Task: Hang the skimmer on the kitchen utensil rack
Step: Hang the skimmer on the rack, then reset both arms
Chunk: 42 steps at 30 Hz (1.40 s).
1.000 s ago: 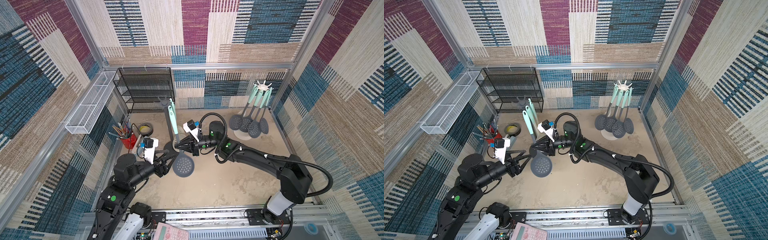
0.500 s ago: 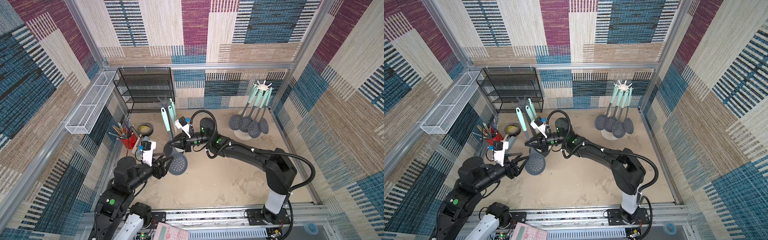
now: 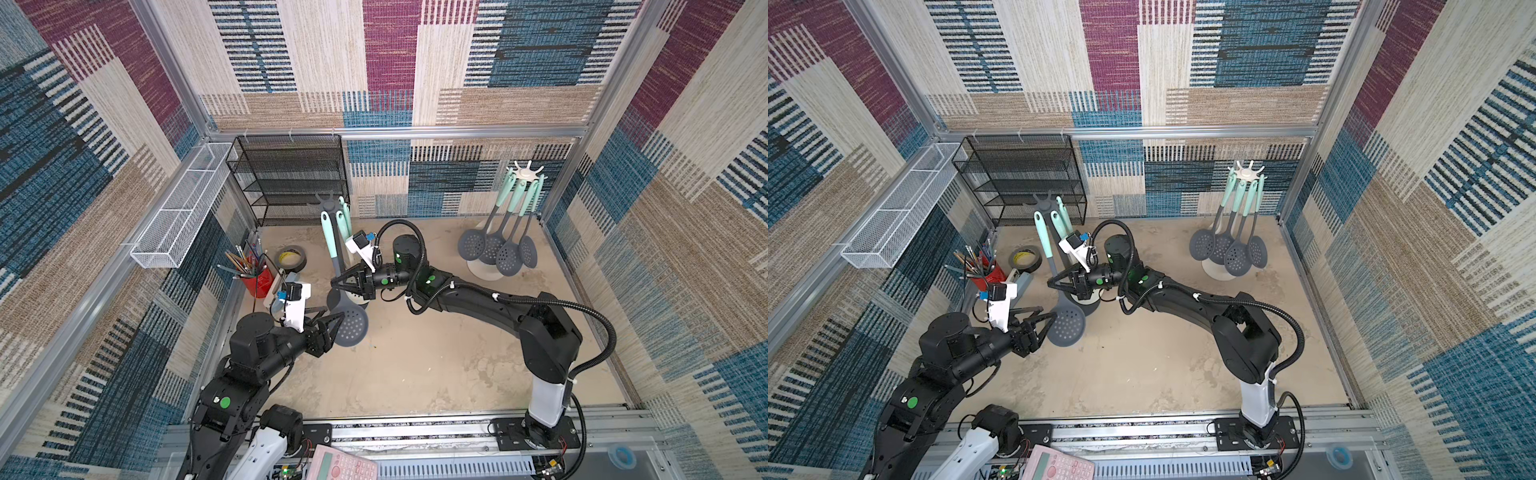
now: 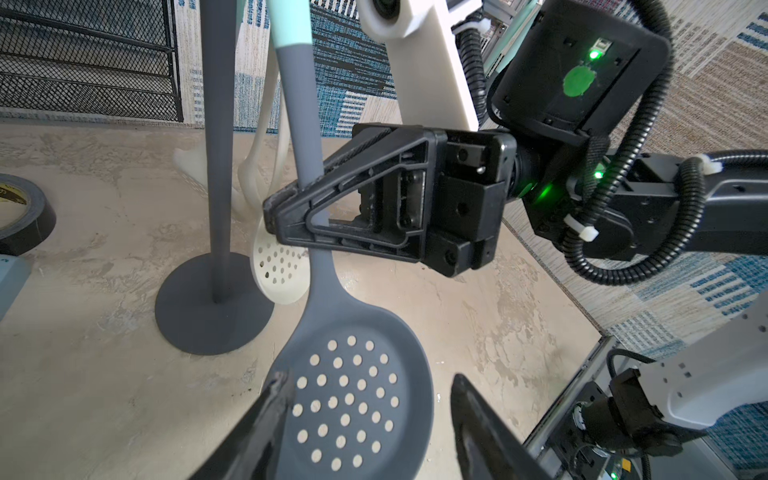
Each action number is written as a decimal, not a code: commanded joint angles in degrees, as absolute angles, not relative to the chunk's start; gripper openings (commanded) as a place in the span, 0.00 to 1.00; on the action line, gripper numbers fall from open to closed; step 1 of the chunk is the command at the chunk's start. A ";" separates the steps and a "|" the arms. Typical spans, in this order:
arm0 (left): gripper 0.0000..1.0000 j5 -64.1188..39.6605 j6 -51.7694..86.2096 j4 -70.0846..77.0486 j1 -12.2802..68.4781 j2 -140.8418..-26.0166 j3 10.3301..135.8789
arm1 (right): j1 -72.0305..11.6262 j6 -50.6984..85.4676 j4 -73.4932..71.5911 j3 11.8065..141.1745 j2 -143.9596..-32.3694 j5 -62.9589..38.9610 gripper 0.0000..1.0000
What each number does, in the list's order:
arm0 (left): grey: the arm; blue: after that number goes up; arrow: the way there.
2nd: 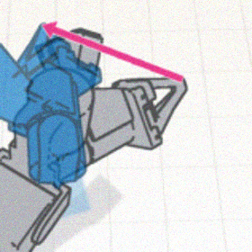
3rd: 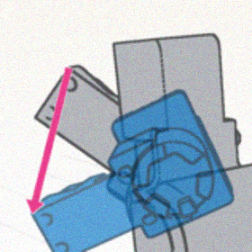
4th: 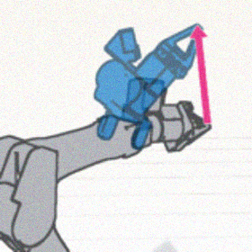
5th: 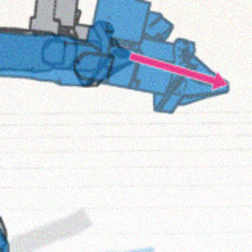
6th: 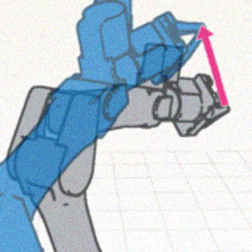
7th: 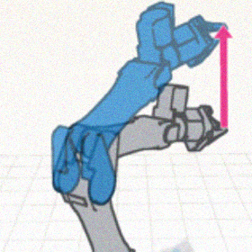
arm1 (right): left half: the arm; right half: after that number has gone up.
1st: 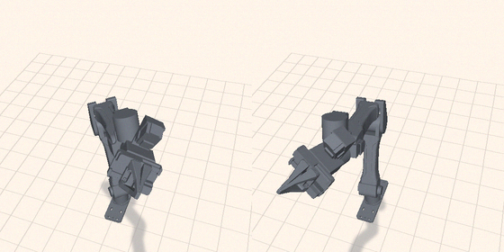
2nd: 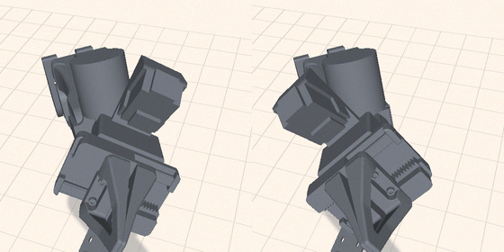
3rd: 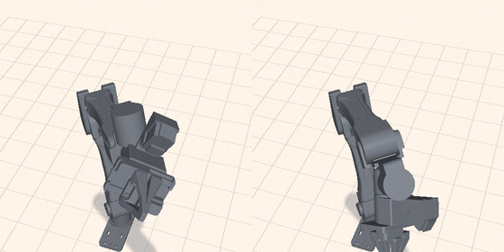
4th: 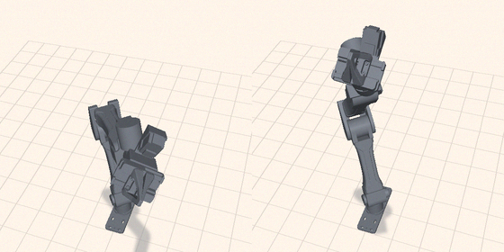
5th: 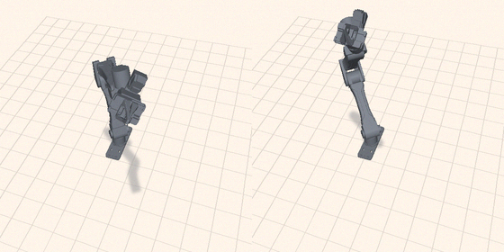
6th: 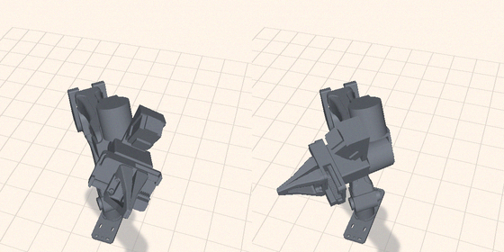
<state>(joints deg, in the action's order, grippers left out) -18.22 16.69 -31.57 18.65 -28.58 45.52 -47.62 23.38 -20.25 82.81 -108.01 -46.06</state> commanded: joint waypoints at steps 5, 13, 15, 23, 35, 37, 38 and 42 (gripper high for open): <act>0.63 -18.19 16.23 -32.60 18.64 -28.21 46.15 | -47.55 27.66 -22.90 81.82 -108.17 -43.21 0.00; 0.63 -17.80 16.36 -32.96 18.61 -27.97 45.88 | -47.60 28.70 -23.78 80.16 -108.06 -41.37 0.00; 0.64 -17.45 16.40 -33.00 18.69 -28.14 45.70 | -47.58 27.40 -23.06 80.16 -107.40 -40.27 0.06; 0.75 -11.61 15.99 -34.87 18.67 -29.92 47.31 | -47.57 15.91 -16.66 81.61 -101.68 -31.21 0.51; 0.94 5.83 14.85 -32.06 18.63 -31.00 44.75 | -47.34 -2.91 -15.71 64.38 -79.62 -5.07 0.96; 0.97 8.92 14.98 -30.46 18.56 -30.77 43.30 | -46.98 -5.65 -16.76 59.33 -75.09 -0.97 0.99; 0.98 9.95 14.88 -29.49 18.58 -30.65 42.42 | -46.60 -6.42 -17.32 56.78 -73.21 1.05 1.00; 0.99 15.16 15.27 -24.55 18.61 -30.85 38.17 | -43.41 -8.00 -20.83 45.56 -64.24 7.55 0.99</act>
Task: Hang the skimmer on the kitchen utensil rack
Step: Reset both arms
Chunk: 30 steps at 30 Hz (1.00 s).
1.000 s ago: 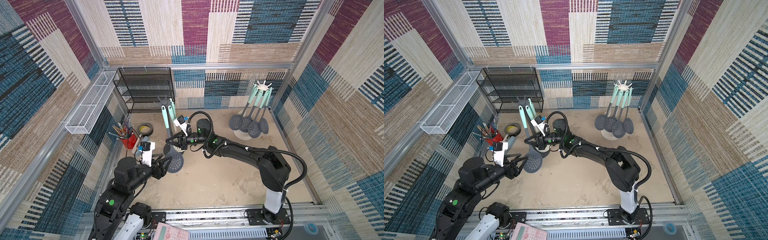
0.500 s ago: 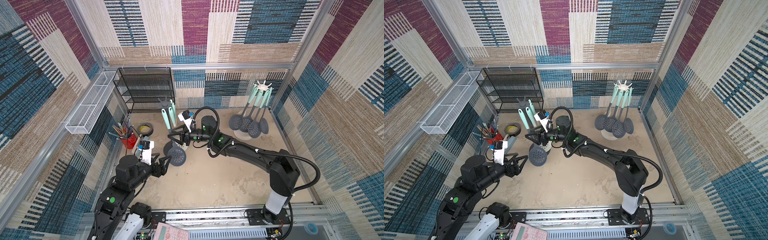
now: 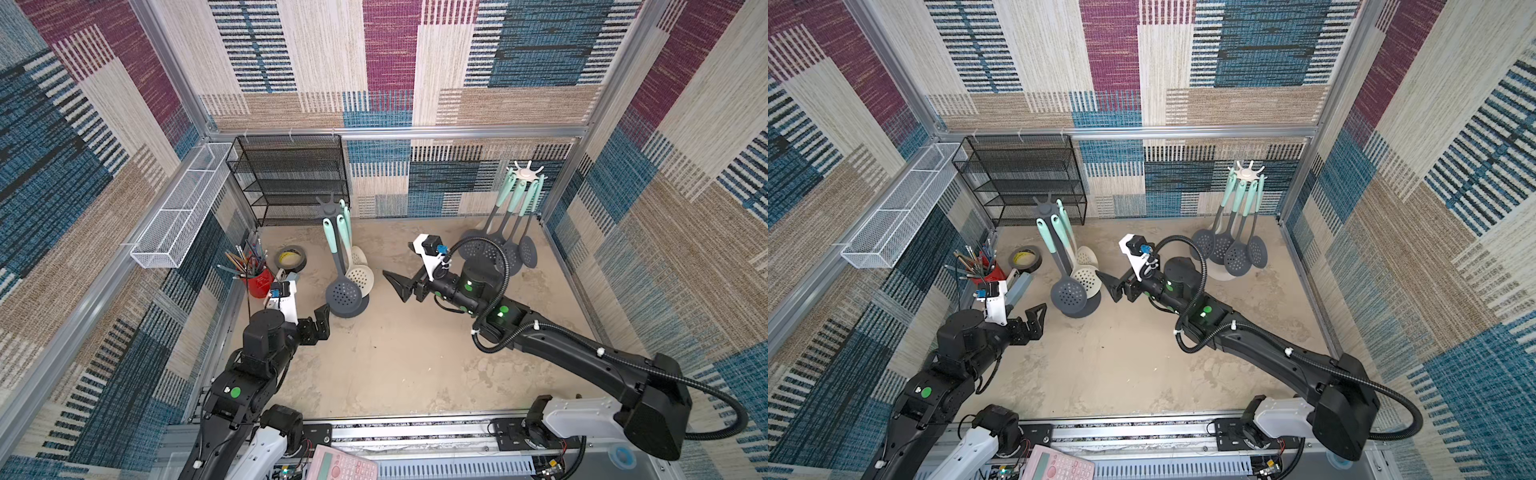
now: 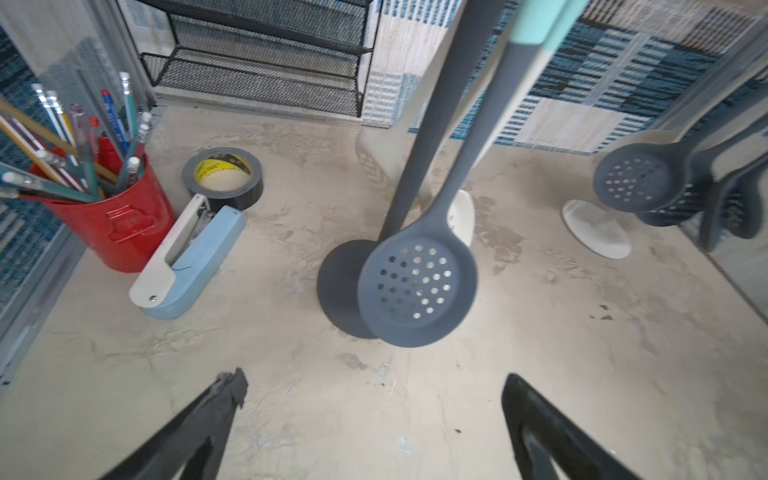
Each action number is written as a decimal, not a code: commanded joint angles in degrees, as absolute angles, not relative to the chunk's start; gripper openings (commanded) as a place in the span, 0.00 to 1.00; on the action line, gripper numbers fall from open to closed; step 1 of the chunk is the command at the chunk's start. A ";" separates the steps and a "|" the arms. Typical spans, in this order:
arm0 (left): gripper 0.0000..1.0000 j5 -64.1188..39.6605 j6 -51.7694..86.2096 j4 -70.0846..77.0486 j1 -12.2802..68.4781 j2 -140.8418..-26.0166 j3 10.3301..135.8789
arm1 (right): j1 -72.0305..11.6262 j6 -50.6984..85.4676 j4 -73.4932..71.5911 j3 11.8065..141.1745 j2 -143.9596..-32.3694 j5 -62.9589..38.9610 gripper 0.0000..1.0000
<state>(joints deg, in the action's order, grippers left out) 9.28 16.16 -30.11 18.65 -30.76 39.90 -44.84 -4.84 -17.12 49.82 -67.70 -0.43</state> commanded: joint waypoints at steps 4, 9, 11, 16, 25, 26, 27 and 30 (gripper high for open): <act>0.99 21.44 14.74 -19.74 18.62 -31.03 33.74 | -38.68 -7.30 -26.28 33.58 -56.66 12.24 0.99; 0.99 24.57 10.56 -10.77 18.56 -30.28 27.08 | -34.09 -9.53 -35.18 19.17 -49.57 19.82 0.99; 0.99 25.24 10.29 -7.18 18.49 -30.82 24.80 | -32.03 -8.94 -36.61 15.26 -47.28 21.18 0.99; 0.99 29.43 10.00 0.88 18.29 -32.46 18.78 | -28.03 -8.93 -38.07 8.61 -42.26 22.08 0.99; 0.99 23.40 5.49 11.29 14.37 -39.73 15.67 | -23.85 -7.92 -45.80 0.93 -42.24 21.11 0.99; 0.99 23.27 5.24 12.05 13.60 -41.64 15.60 | -22.71 -7.62 -47.19 0.46 -43.40 20.15 0.99; 0.99 23.26 5.01 12.50 13.08 -43.43 15.48 | -21.63 -7.25 -47.88 0.59 -44.56 19.17 0.99; 0.99 20.61 6.08 16.41 10.07 -48.58 14.18 | -18.12 -6.86 -52.19 0.28 -49.06 16.18 0.99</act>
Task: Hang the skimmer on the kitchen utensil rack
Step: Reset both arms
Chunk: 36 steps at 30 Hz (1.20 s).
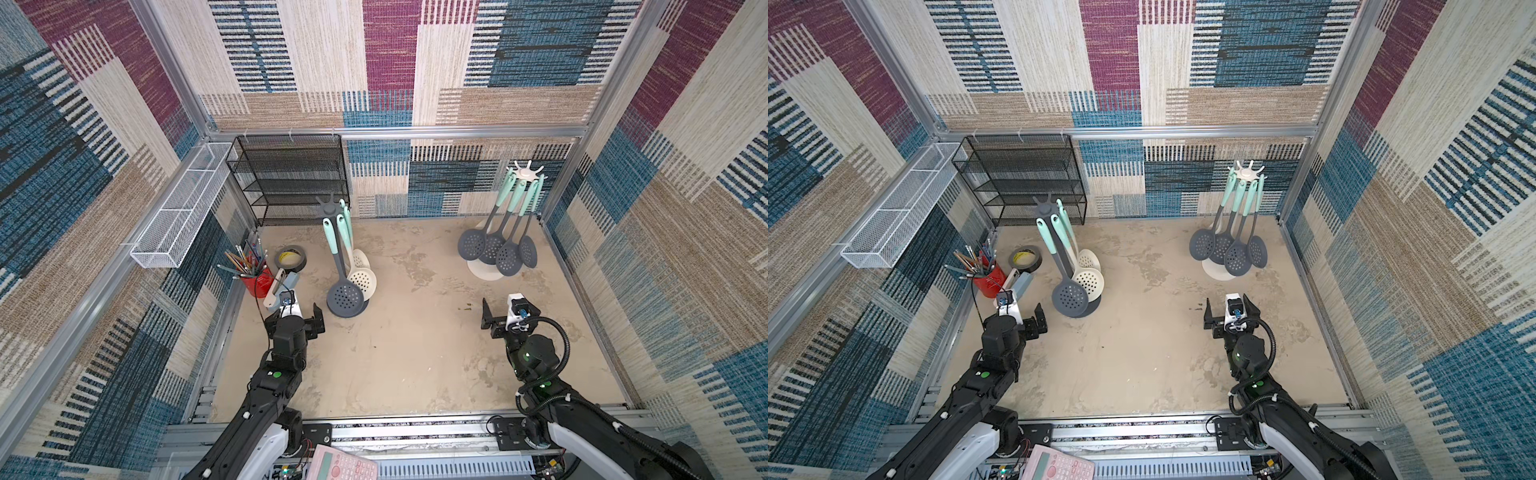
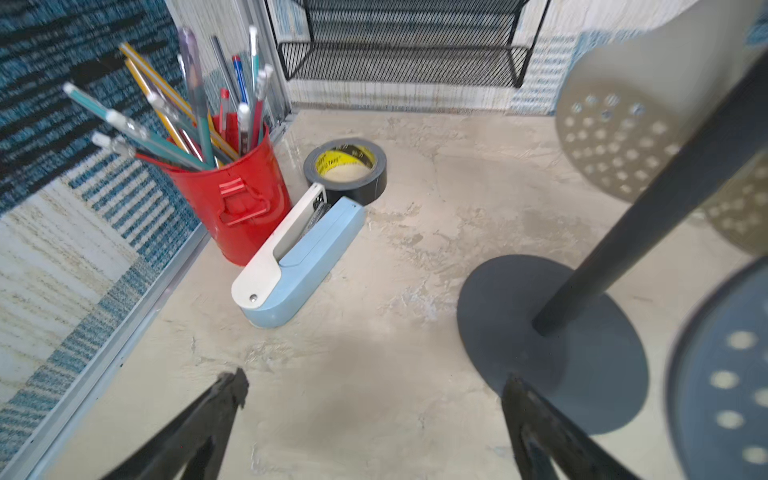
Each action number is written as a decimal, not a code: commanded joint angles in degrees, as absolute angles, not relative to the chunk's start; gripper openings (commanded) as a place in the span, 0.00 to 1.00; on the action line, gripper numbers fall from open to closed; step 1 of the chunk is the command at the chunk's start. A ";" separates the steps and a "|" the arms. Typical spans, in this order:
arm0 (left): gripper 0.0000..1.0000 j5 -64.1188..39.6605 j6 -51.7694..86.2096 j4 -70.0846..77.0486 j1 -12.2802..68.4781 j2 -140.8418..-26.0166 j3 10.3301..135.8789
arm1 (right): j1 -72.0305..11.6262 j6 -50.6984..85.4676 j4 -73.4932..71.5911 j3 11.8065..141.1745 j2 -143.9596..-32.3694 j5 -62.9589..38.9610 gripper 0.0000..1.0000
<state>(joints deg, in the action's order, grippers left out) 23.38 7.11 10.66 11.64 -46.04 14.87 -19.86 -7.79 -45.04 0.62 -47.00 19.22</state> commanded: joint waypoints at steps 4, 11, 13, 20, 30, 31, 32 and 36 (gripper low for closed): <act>0.99 17.78 5.91 23.60 7.86 -54.48 13.24 | -13.50 -6.29 -57.82 0.67 -56.66 10.73 0.99; 1.00 12.80 5.46 37.60 4.91 -65.74 14.84 | -10.72 -9.18 -64.05 4.33 -67.48 6.85 1.00; 0.99 10.01 4.73 40.59 4.28 -69.16 15.94 | -9.35 -9.64 -66.51 4.97 -70.14 5.01 1.00; 0.99 2.65 2.21 35.87 3.96 -75.85 22.85 | -5.00 -8.74 -67.95 7.78 -74.87 0.66 1.00; 0.97 5.77 0.96 38.36 2.39 -73.12 19.81 | 0.35 -5.09 -65.04 10.79 -76.82 -5.63 0.99; 0.98 5.78 2.02 38.05 1.23 -72.78 19.67 | 0.35 -5.00 -64.75 11.03 -77.00 -5.70 0.99; 0.98 5.69 2.81 38.16 0.34 -73.00 19.73 | 0.35 -4.99 -64.37 11.39 -77.21 -5.88 0.99; 0.97 4.38 1.75 39.11 -0.44 -74.40 20.50 | 1.70 -3.94 -63.57 12.01 -77.59 -7.36 0.99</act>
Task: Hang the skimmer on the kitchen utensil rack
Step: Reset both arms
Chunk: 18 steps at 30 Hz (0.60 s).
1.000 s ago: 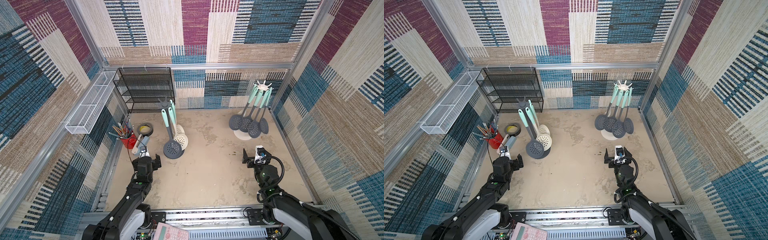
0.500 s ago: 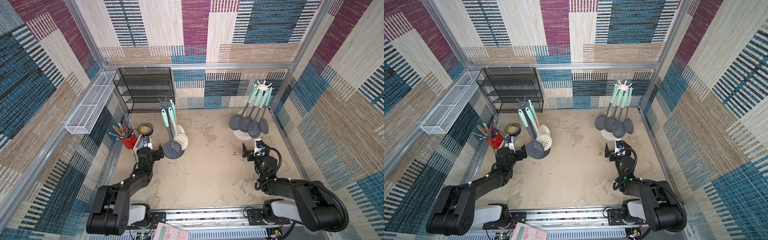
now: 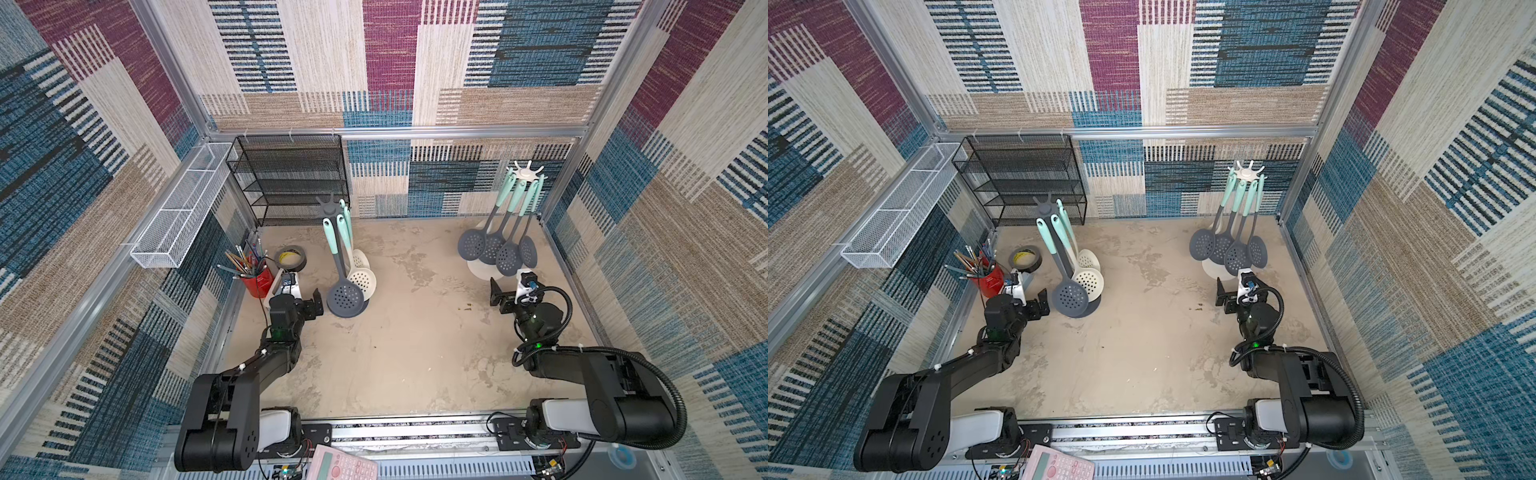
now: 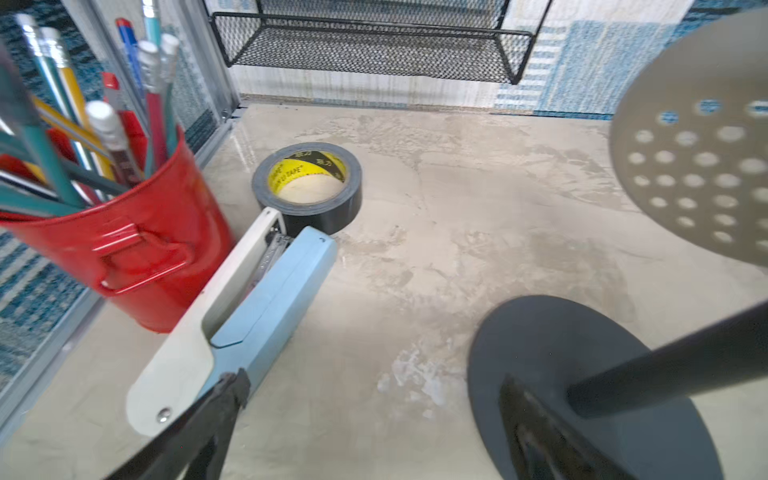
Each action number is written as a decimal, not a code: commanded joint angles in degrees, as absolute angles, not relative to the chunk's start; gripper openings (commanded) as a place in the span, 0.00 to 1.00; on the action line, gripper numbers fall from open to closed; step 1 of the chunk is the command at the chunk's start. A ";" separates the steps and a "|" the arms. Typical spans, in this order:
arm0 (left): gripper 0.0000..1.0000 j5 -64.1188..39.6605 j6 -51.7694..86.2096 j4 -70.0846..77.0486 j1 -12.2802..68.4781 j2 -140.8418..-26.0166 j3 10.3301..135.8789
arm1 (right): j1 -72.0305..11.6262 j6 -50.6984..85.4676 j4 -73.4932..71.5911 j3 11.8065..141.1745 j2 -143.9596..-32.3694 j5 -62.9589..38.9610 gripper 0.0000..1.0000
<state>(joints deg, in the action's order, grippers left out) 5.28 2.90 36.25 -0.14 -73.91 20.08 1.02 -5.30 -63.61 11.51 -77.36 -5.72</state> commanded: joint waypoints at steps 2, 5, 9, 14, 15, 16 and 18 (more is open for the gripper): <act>0.97 3.88 1.00 41.60 -0.86 -75.27 20.05 | 2.57 -3.08 -63.50 12.26 -77.85 -8.31 0.99; 0.96 1.91 0.55 43.99 -1.49 -78.41 20.56 | 2.81 -2.36 -65.19 11.65 -78.08 -9.04 0.99; 0.96 0.52 -0.25 47.06 -1.49 -83.40 21.42 | 3.26 -1.79 -73.69 9.83 -83.15 -10.57 0.99; 1.00 -0.15 -0.78 49.99 -1.36 -87.80 22.51 | 3.28 -1.44 -80.94 8.10 -87.72 -9.87 0.99; 1.00 0.24 -0.53 48.74 -1.41 -87.76 22.93 | 3.30 -1.32 -81.52 8.03 -87.93 -9.71 0.99; 1.00 0.45 -0.55 48.90 -1.41 -87.91 23.09 | 3.29 -1.32 -79.26 8.62 -87.41 -9.49 0.99; 1.00 1.88 -0.08 46.59 -1.40 -88.24 24.57 | 3.25 -1.23 -77.89 9.87 -88.00 -9.25 0.98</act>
<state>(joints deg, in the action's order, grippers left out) 0.99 0.80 46.44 -1.37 -87.94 23.11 3.29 -2.02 -74.87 8.82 -87.59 -9.43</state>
